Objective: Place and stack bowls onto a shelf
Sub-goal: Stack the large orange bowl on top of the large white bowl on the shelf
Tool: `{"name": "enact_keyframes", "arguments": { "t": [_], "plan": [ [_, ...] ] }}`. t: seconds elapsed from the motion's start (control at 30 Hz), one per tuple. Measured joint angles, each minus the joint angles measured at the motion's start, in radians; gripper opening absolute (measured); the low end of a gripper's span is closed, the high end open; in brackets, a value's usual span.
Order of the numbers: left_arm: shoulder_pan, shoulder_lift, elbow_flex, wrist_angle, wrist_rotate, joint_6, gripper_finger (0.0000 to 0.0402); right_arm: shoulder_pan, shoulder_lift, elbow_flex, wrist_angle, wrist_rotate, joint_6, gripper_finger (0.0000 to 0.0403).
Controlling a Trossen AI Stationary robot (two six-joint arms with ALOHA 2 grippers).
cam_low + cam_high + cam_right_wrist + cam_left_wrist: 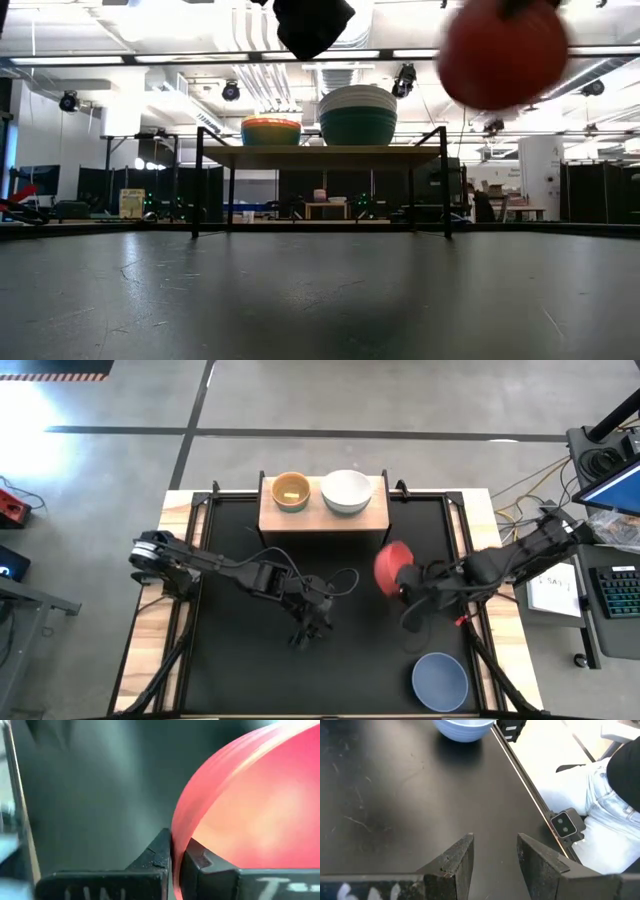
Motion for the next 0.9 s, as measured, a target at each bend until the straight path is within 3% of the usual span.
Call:
{"name": "enact_keyframes", "arguments": {
  "t": [0.17, 0.27, 0.7, 0.9],
  "plan": [
    [0.011, -0.013, 0.0, -0.019, 0.0, 0.016, 0.0132, -0.015, 0.008, 0.168, 0.001, 0.368, -0.201, 0.0008],
    [0.015, -0.024, 0.0, -0.041, 0.001, 0.019, 0.0132, -0.056, 0.016, 0.229, 0.001, 0.502, -0.319, 0.0008],
    [0.023, -0.06, -0.002, -0.116, 0.001, 0.013, 0.0132, -0.335, 0.099, 0.248, 0.151, 0.503, -0.655, 0.0008],
    [0.028, -0.073, -0.005, -0.129, 0.001, 0.012, 0.0132, -0.387, 0.15, 0.248, 0.265, 0.404, -0.805, 0.0008]
  ]
}}
